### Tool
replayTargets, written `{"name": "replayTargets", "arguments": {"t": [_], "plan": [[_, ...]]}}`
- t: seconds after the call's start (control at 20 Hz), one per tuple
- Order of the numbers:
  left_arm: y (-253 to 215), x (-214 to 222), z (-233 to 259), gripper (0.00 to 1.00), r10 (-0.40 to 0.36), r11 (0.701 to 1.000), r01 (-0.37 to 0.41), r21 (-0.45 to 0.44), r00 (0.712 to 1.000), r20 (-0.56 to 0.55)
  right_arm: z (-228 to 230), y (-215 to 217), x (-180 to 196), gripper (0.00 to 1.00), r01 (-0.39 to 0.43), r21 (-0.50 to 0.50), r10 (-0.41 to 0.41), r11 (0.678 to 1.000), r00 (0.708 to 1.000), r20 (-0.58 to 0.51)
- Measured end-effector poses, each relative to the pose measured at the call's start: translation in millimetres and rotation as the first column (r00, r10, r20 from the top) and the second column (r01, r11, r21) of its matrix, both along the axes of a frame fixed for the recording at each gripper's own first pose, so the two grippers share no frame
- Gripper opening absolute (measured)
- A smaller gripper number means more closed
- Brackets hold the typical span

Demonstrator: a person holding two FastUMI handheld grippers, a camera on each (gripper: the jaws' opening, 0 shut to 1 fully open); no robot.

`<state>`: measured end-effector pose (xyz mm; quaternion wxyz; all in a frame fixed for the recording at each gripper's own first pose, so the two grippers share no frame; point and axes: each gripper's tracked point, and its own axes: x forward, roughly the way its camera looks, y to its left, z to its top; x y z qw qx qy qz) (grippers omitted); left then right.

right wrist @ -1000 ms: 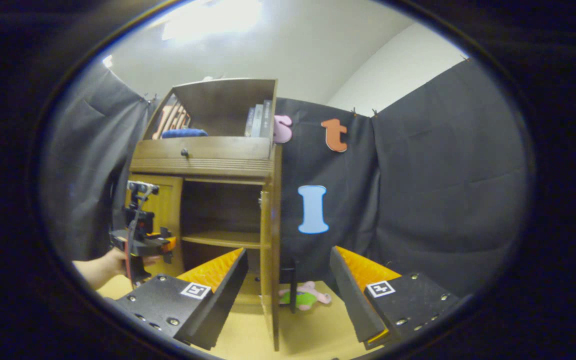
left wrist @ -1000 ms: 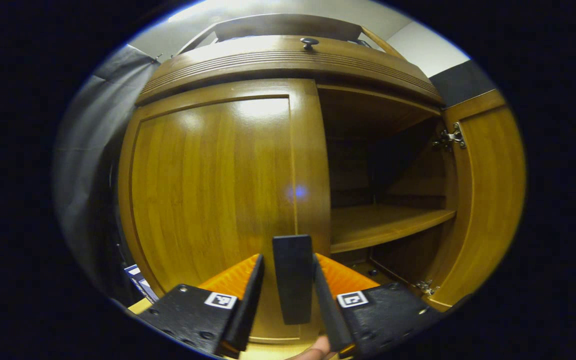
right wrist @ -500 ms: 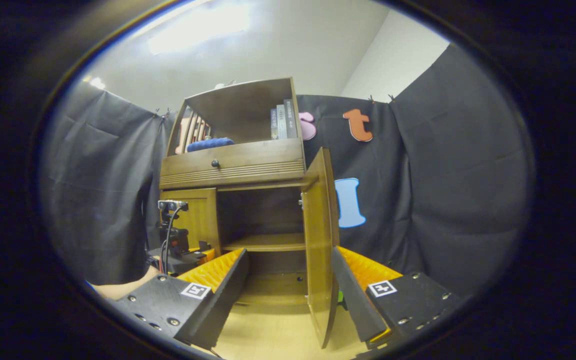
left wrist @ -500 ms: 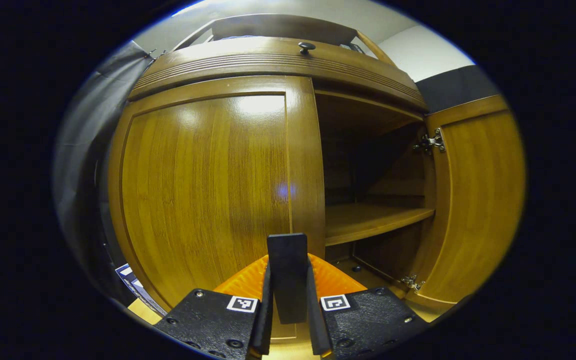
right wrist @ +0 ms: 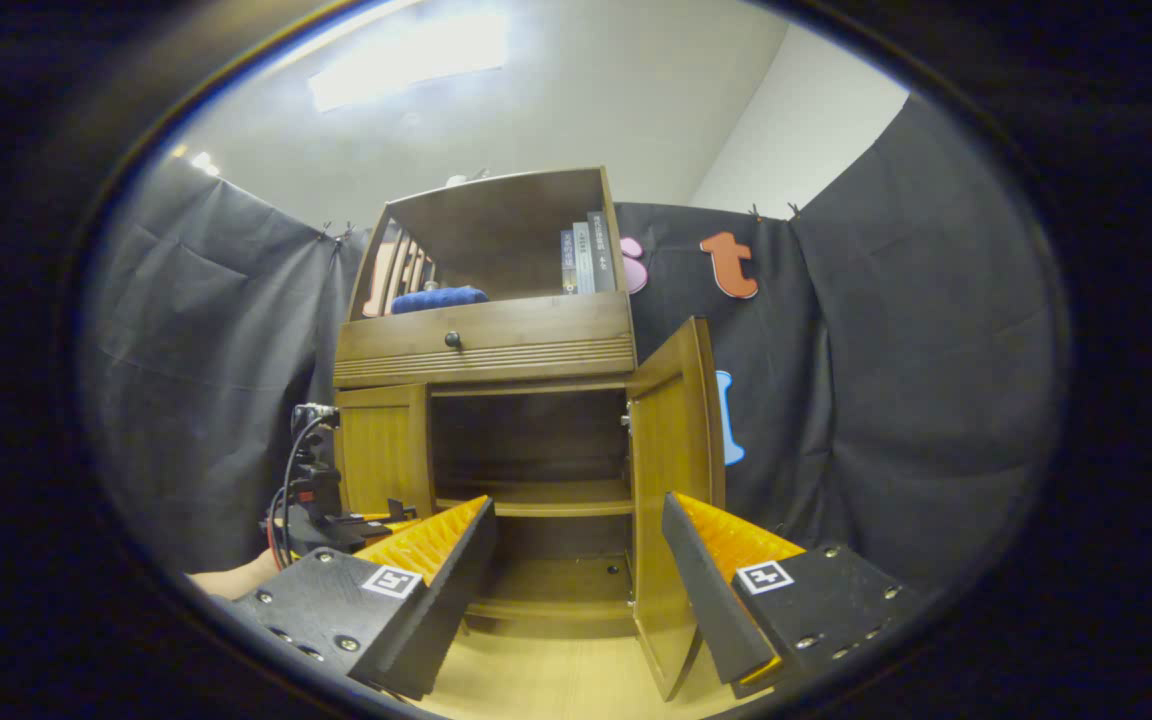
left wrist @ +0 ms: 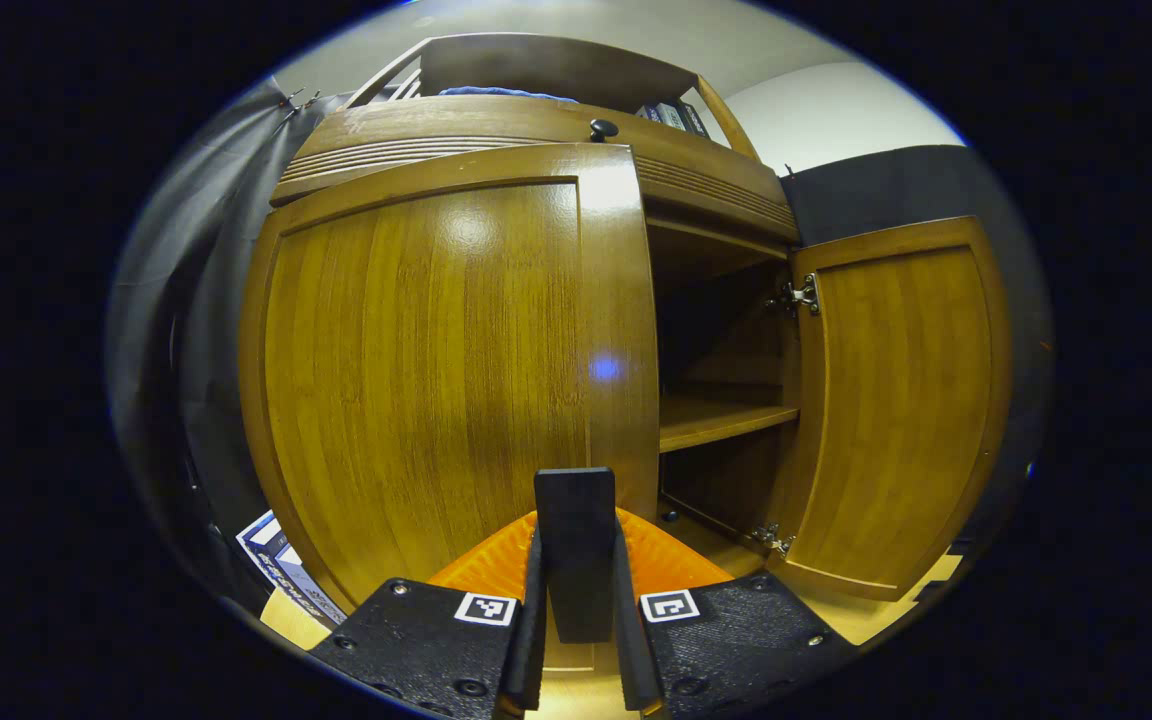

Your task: Open the right door of the double-door shoe cabinet with the right hand, and open the left door with the left hand.

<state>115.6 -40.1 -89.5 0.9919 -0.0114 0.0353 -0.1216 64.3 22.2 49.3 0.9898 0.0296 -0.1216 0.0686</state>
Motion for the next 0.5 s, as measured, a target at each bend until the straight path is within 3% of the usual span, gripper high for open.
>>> {"name": "replayTargets", "arguments": {"t": [0.3, 0.5], "plan": [[12.1, -38.2, 4.9, 0.32, -0.056, 0.998, 0.056, 0.003, 0.998, 0.016, -2.0, 15.2, -0.2, 0.99, -0.022, -0.011, 0.022, 1.000, 1.000, 0.001], [27.2, -61.8, 5.4, 0.31, -0.048, 0.998, 0.047, 0.033, 0.999, 0.004, -2.6, 27.7, 1.6, 0.98, -0.031, -0.017, 0.031, 0.999, 0.999, 0.006]]}}
